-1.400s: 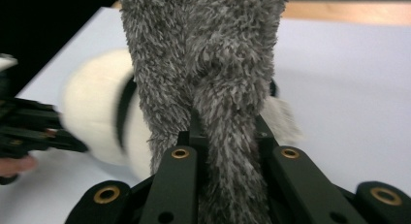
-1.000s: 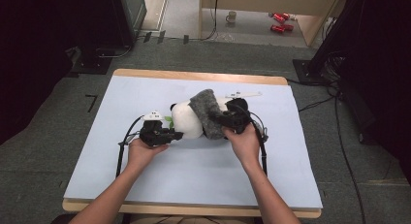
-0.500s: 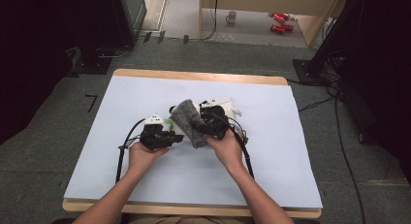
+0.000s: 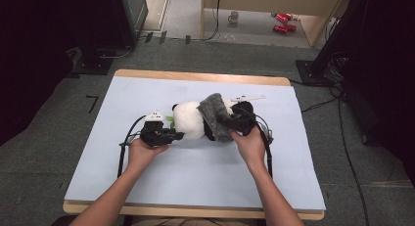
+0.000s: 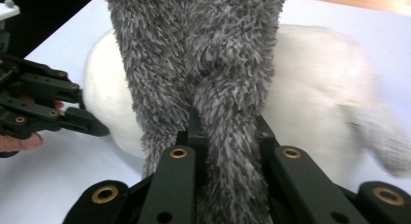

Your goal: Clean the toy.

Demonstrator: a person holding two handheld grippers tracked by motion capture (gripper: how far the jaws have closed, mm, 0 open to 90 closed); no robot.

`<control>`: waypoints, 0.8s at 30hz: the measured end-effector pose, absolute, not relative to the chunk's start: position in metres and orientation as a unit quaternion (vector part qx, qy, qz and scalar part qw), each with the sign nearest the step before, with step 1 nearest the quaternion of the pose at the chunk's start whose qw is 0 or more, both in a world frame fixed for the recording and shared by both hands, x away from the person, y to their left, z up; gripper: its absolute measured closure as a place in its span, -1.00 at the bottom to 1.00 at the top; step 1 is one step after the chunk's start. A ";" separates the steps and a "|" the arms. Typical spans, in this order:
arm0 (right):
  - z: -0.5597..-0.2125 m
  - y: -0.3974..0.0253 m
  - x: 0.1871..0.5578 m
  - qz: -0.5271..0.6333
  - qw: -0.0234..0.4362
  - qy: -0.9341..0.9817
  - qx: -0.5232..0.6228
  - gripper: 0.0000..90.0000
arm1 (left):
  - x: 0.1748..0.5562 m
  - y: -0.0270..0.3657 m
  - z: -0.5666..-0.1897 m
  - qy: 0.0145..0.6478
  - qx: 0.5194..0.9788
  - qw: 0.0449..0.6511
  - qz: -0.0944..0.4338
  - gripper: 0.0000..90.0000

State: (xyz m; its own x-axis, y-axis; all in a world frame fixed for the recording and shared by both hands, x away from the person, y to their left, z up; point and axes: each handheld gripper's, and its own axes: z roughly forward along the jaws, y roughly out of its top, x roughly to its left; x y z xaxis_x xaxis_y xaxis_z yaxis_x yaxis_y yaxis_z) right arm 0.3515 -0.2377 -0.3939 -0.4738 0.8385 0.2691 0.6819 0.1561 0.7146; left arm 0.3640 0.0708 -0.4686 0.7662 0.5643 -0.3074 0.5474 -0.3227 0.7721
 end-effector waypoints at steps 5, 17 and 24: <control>-0.395 -0.260 0.350 0.407 0.101 0.739 0.527 0.75 | 0.370 0.071 -0.468 0.340 0.815 0.469 0.009 0.59; -0.430 -0.296 0.349 0.361 0.112 0.718 0.584 0.76 | 0.377 0.074 -0.470 0.345 0.813 0.470 -0.004 0.59; -0.420 -0.312 0.349 0.388 0.093 0.694 0.599 0.76 | 0.377 0.074 -0.470 0.344 0.812 0.472 -0.006 0.60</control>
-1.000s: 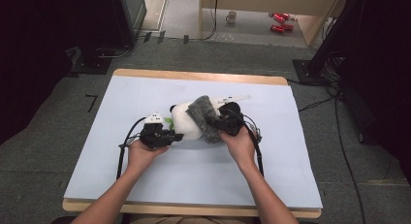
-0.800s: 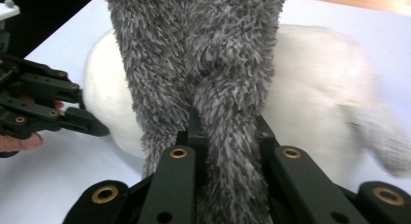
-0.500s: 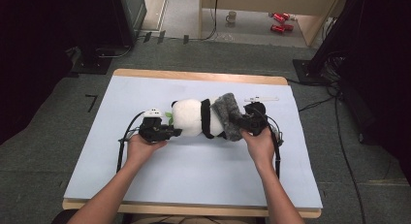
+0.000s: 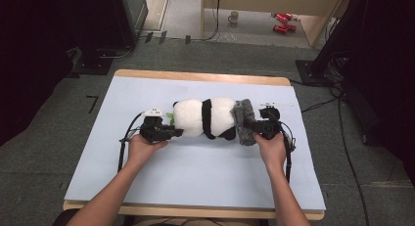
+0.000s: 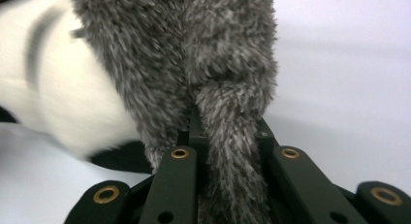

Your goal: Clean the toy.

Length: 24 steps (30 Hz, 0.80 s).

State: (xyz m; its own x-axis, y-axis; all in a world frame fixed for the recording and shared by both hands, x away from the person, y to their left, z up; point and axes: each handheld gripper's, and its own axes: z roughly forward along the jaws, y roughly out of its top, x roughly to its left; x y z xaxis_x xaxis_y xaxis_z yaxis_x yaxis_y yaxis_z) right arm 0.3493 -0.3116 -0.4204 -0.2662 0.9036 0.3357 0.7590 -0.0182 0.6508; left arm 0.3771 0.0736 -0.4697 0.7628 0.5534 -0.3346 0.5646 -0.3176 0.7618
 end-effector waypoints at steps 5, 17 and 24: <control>-0.395 -0.302 0.341 0.423 0.103 0.700 0.567 0.76 | 0.378 0.074 -0.469 0.349 0.804 0.480 -0.025 0.66; -0.389 -0.262 0.325 0.393 0.078 0.759 0.514 0.75 | 0.363 0.073 -0.464 0.318 0.820 0.475 -0.020 0.66; -0.403 -0.264 0.335 0.400 0.081 0.750 0.520 0.75 | 0.357 0.073 -0.464 0.278 0.845 0.454 0.050 0.23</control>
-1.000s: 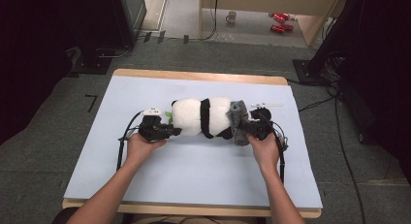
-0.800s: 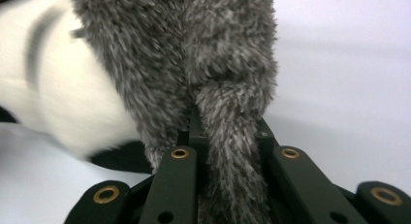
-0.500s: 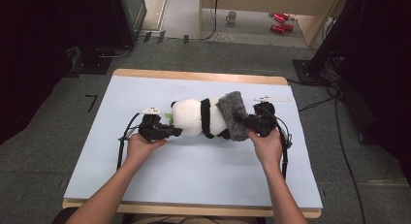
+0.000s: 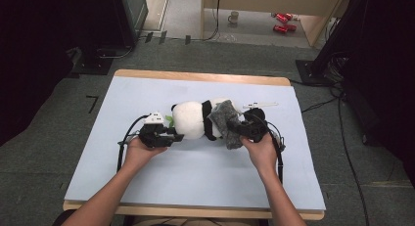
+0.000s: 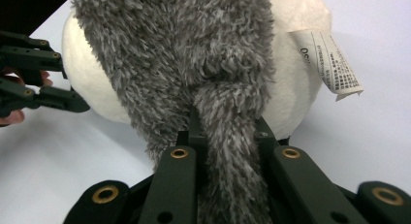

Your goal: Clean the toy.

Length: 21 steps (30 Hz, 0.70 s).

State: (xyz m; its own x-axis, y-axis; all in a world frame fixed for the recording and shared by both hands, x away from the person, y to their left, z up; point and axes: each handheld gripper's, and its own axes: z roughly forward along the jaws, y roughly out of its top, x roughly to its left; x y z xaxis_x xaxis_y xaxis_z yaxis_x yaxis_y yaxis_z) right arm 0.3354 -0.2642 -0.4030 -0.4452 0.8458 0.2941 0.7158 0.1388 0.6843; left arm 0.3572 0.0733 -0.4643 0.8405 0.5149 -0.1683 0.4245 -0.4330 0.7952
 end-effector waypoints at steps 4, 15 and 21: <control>-0.403 -0.264 0.338 0.399 0.084 0.749 0.522 0.75 | 0.355 0.077 -0.462 0.270 0.845 0.458 0.060 0.08; -0.401 -0.261 0.343 0.399 0.085 0.749 0.523 0.75 | 0.362 0.083 -0.446 0.255 0.818 0.512 0.060 -0.12; -0.401 -0.260 0.345 0.400 0.082 0.748 0.523 0.75 | 0.366 0.075 -0.450 0.247 0.821 0.512 0.058 -0.37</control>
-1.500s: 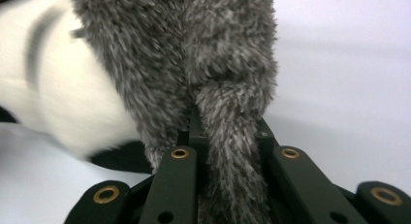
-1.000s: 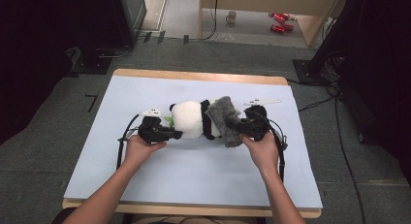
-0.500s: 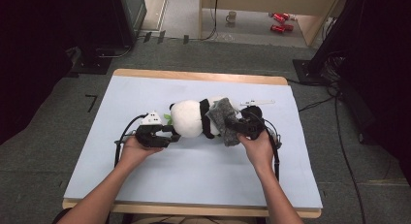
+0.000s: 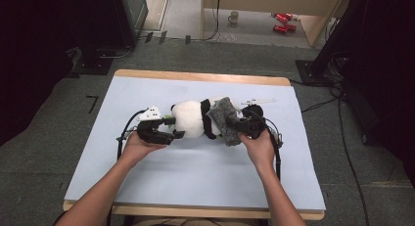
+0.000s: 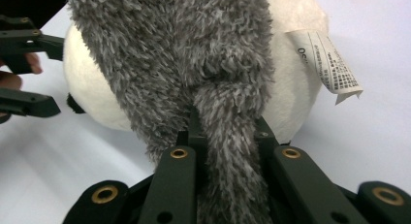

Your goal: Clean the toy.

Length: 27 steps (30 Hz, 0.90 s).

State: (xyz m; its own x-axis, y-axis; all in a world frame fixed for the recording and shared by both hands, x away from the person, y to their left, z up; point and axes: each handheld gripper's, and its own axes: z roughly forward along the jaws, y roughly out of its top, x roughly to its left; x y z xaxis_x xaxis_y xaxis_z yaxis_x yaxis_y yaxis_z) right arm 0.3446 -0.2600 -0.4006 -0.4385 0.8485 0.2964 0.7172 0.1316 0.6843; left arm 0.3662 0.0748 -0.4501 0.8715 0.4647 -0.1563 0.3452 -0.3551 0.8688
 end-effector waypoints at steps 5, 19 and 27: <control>-0.398 -0.257 0.347 0.401 0.083 0.749 0.522 0.74 | 0.373 0.073 -0.456 0.259 0.816 0.514 0.054 -0.39; -0.392 -0.251 0.350 0.408 0.089 0.746 0.519 0.73 | 0.379 0.066 -0.458 0.300 0.813 0.492 0.081 0.48; -0.381 -0.251 0.345 0.418 0.090 0.743 0.514 0.73 | 0.379 0.073 -0.451 0.311 0.786 0.534 0.019 0.79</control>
